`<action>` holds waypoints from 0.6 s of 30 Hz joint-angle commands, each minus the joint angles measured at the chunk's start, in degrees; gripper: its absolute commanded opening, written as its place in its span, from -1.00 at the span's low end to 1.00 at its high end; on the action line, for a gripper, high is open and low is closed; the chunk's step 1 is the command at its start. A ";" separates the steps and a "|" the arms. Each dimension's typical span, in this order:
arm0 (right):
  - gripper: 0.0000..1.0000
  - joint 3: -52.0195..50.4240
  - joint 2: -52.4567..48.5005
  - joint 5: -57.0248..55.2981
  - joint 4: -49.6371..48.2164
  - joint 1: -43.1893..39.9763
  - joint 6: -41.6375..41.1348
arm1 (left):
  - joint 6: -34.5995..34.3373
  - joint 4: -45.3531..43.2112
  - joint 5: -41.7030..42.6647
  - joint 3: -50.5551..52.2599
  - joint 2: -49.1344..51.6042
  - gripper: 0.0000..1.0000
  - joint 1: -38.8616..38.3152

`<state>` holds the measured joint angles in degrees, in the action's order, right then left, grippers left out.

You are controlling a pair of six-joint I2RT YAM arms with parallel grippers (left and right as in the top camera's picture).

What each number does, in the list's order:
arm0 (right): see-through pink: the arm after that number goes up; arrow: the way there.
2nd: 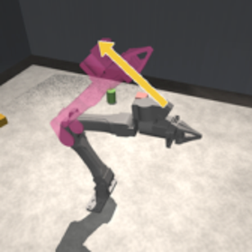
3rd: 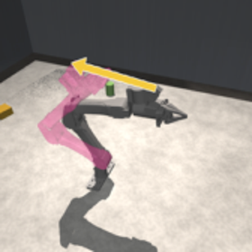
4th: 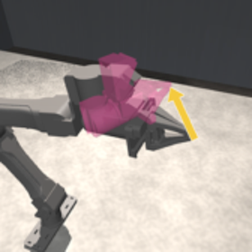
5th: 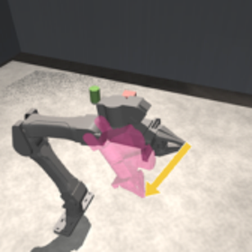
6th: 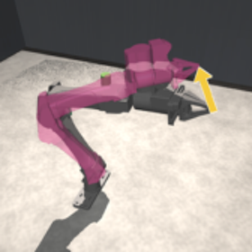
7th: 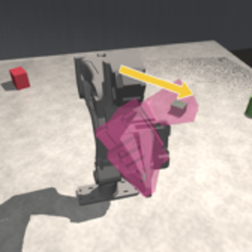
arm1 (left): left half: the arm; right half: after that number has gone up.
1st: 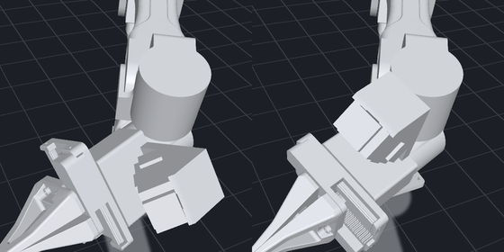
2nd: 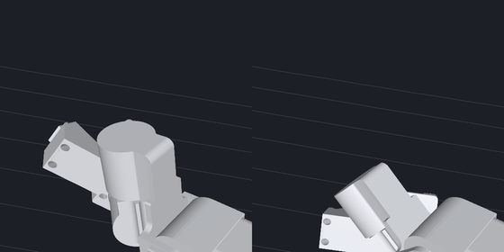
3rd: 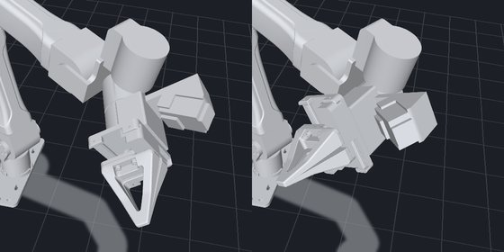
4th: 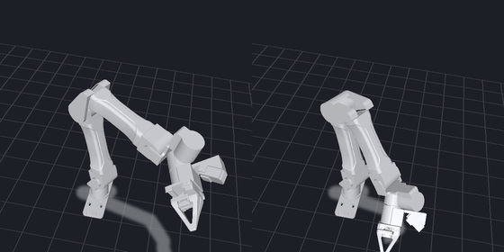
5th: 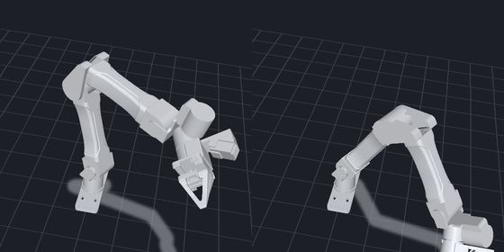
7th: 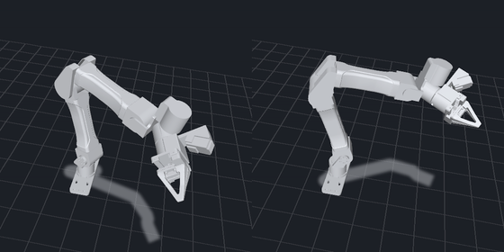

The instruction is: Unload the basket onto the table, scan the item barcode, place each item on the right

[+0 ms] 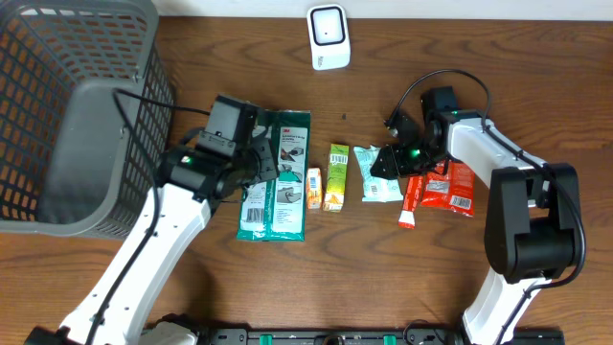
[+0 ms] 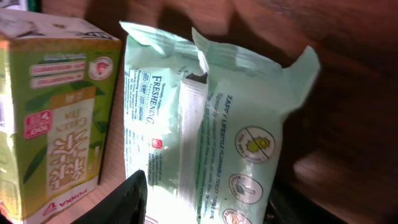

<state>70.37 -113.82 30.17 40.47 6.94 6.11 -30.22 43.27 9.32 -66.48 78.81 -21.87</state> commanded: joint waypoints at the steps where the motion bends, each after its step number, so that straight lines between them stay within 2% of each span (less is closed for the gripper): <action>1: -0.03 -3.76 -0.44 -0.37 -2.78 0.46 -0.07 | -0.50 0.11 0.57 -0.07 1.79 -0.39 -0.24; 3: -0.19 -4.74 -0.44 -0.35 -4.55 0.46 -0.07 | -0.50 0.11 0.57 -0.07 2.49 -0.39 -0.24; 6: -0.57 -4.98 -0.44 -0.35 -5.35 0.44 -0.04 | -0.48 0.13 0.57 -0.07 2.95 -0.39 -0.24; 12: -0.98 -3.89 -0.04 -0.28 -4.59 -0.87 -0.04 | 0.94 -0.09 0.55 -0.07 2.95 -0.40 -0.24; 18: -0.98 -0.68 3.85 2.05 0.22 -4.31 -0.02 | 2.36 -1.84 0.55 -0.07 2.95 -0.38 -0.22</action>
<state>68.16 -112.92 32.82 39.57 4.67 5.87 -29.52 42.37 9.78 -66.48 81.45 -21.98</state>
